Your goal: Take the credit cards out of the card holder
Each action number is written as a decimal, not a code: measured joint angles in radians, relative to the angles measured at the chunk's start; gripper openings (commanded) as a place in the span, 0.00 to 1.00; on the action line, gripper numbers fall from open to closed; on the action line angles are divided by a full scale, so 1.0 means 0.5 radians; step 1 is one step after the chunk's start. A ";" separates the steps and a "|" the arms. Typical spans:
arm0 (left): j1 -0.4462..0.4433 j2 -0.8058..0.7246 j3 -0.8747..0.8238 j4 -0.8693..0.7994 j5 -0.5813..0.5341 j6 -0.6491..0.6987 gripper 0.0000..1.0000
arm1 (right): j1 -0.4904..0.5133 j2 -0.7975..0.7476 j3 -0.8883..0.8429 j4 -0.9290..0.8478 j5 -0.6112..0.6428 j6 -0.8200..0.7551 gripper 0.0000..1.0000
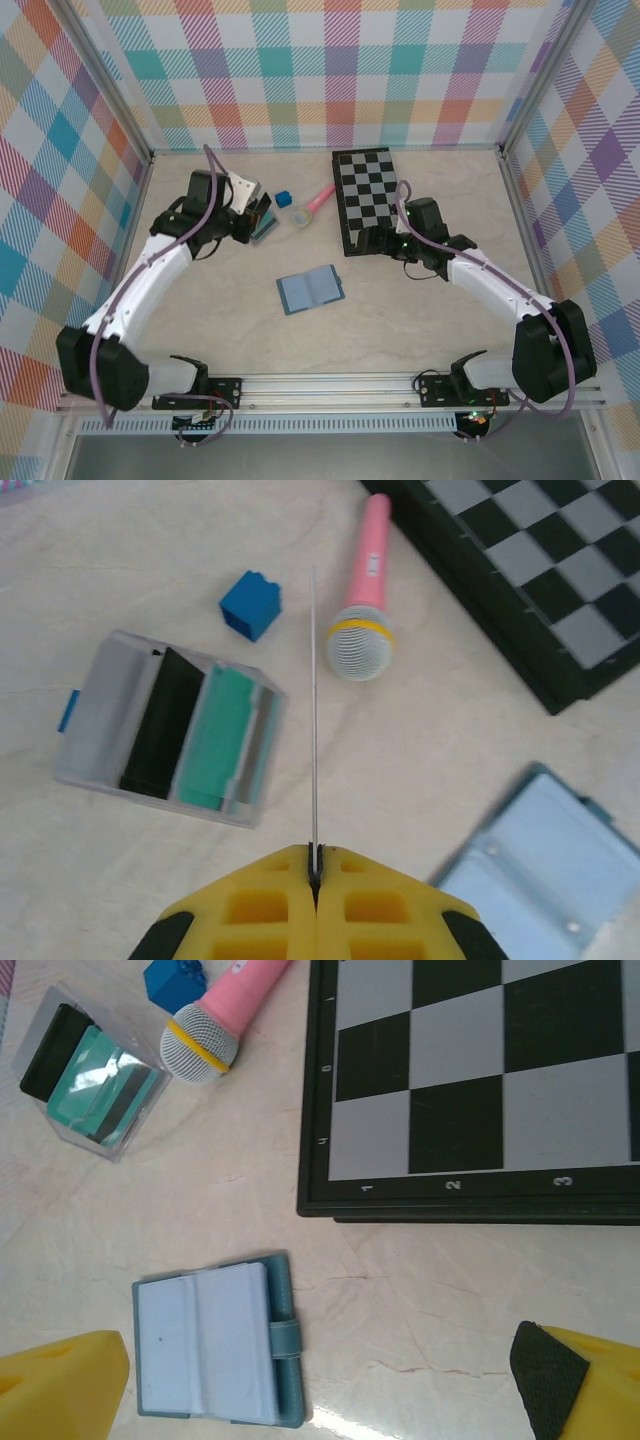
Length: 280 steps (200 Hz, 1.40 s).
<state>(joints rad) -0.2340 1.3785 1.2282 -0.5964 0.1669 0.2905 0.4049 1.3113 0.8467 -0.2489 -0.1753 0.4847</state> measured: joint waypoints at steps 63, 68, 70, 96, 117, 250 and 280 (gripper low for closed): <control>0.161 0.327 0.044 0.231 -0.156 0.291 0.00 | -0.018 -0.028 -0.027 0.010 -0.049 0.000 1.00; 0.166 0.339 0.035 0.264 -0.169 0.315 0.00 | -0.018 -0.028 -0.028 0.014 -0.056 0.001 1.00; 0.169 0.343 0.031 0.275 -0.175 0.323 0.00 | -0.018 -0.028 -0.029 0.016 -0.059 0.000 1.00; 0.173 0.407 0.022 0.394 -0.199 0.438 0.00 | -0.018 -0.031 -0.031 0.018 -0.069 0.000 1.00; 0.173 0.456 0.014 0.470 -0.201 0.510 0.00 | -0.018 -0.073 -0.045 0.018 -0.066 -0.001 1.00; 0.173 0.677 0.013 0.452 -0.260 0.790 0.00 | -0.024 -0.169 -0.056 0.005 0.024 -0.015 1.00; 0.173 0.748 0.013 0.452 -0.295 0.819 0.00 | -0.024 -0.173 -0.056 -0.001 0.040 -0.015 1.00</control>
<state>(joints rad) -0.1474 1.7523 1.2346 -0.3702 0.0193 0.7002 0.3931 1.2247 0.8188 -0.2493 -0.1555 0.4770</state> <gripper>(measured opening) 0.037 0.999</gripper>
